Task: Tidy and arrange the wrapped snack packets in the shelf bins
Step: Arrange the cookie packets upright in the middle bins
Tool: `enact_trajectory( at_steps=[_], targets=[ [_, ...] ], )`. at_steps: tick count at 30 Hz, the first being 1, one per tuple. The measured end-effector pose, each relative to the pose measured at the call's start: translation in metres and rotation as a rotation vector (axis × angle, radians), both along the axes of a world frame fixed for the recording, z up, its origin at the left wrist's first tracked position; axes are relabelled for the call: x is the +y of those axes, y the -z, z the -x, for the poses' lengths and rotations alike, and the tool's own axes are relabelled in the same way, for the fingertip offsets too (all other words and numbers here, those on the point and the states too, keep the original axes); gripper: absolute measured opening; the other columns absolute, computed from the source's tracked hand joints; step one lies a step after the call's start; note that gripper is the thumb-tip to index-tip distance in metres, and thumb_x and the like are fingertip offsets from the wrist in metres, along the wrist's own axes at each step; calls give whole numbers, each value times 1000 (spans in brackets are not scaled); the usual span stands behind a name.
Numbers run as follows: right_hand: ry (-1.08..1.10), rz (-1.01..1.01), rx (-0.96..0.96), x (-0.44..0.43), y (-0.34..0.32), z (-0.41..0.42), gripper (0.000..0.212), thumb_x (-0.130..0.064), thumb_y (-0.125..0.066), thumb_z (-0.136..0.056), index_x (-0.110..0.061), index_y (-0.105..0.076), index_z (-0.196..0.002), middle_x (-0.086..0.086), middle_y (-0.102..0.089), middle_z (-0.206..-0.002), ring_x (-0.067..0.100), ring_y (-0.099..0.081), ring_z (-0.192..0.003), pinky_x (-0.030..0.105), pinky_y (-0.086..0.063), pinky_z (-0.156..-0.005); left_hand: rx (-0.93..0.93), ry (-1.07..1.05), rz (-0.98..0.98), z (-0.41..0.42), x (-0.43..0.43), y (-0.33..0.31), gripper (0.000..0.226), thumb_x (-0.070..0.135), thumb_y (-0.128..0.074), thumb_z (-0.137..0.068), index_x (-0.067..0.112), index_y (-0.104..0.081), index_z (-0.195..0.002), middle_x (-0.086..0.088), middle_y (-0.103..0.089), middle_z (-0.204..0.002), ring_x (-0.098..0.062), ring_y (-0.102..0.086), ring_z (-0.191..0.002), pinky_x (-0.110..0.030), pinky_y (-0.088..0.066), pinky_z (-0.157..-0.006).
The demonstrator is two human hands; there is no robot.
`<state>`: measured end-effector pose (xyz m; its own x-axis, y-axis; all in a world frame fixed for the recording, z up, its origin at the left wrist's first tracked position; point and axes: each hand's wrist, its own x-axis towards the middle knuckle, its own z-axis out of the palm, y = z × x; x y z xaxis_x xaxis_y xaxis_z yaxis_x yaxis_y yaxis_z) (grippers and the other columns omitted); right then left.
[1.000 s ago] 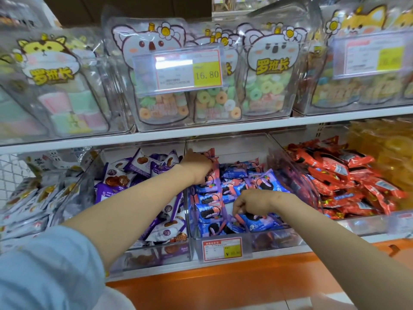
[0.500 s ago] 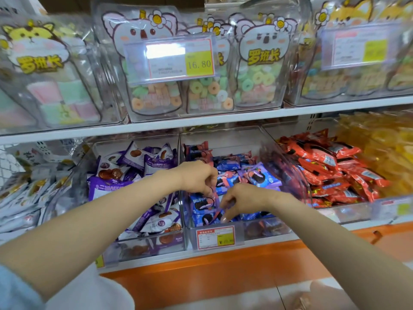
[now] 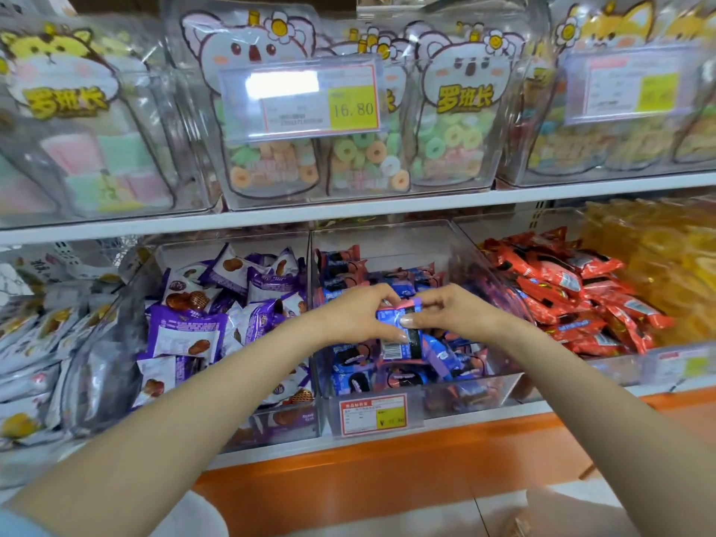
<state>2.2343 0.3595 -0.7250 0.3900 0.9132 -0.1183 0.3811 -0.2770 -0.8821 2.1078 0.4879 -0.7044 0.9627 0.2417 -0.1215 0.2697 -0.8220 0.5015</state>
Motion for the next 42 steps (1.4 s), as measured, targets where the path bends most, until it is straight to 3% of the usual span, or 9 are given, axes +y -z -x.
enact_trajectory(
  at_steps=[4,7,14,20,24,28,33,36,42],
  targets=[
    [-18,96,-118,-3,4,1,21,-11,-77,-76,-16,-61,-89,11,-59,-67,18,-54,-61,35,-46,-65,-50,-47,-172,-5,1,2,46,30,-76,-76,13,-59,-115,-5,-61,-116,-18,-52,-97,-27,-37,-74],
    [-135,237,-174,-10,8,2,37,-9,-79,-74,-11,-62,-107,13,-69,-100,16,-63,-87,31,-51,-81,-227,-190,-163,4,16,-7,42,31,-77,-74,15,-62,-110,-4,-65,-110,-18,-56,-92,-29,-43,-76],
    [-290,407,-840,-3,18,16,52,-31,-73,-79,-24,-56,-128,-3,-61,-118,16,-47,-111,25,-43,-85,-540,-339,106,26,32,-14,39,24,-74,-78,10,-59,-112,3,-58,-96,-13,-53,-88,-14,-34,-63],
    [202,85,-539,3,3,-6,57,-34,-82,-69,-21,-58,-119,1,-62,-97,17,-61,-88,33,-51,-85,-636,-448,290,35,39,-10,39,16,-68,-84,8,-55,-119,-1,-59,-106,-12,-53,-94,-1,-39,-64],
    [555,-137,-739,5,4,-25,55,-22,-78,-73,-14,-51,-120,13,-61,-108,30,-56,-104,39,-49,-84,-632,-456,317,33,38,-9,36,12,-65,-86,7,-54,-119,0,-56,-102,-11,-52,-91,-2,-38,-58],
    [344,114,-952,11,6,-26,49,-21,-68,-84,-11,-54,-129,15,-54,-130,33,-44,-123,36,-37,-98,-591,-440,291,29,36,-4,36,8,-64,-85,6,-55,-119,-6,-61,-105,-15,-55,-90,-20,-40,-70],
    [182,-126,-991,19,-1,-4,28,-9,-67,-79,-10,-68,-107,11,-67,-107,30,-56,-105,39,-46,-88,-606,-453,214,27,35,-2,38,12,-67,-83,6,-56,-119,1,-56,-99,-13,-53,-91,-18,-38,-73],
    [-178,214,-701,21,10,17,19,-12,-64,-84,-10,-69,-103,7,-71,-99,21,-63,-94,36,-50,-85,-651,-457,178,27,35,-3,38,14,-69,-82,5,-58,-118,0,-59,-101,-11,-52,-89,-11,-34,-67],
    [-366,671,-865,26,35,26,35,-32,-64,-86,-9,-61,-112,11,-63,-107,30,-58,-100,37,-47,-79,-683,-442,169,26,33,-4,39,15,-69,-83,6,-58,-119,-4,-63,-108,-10,-53,-91,-10,-34,-68]
  ],
)
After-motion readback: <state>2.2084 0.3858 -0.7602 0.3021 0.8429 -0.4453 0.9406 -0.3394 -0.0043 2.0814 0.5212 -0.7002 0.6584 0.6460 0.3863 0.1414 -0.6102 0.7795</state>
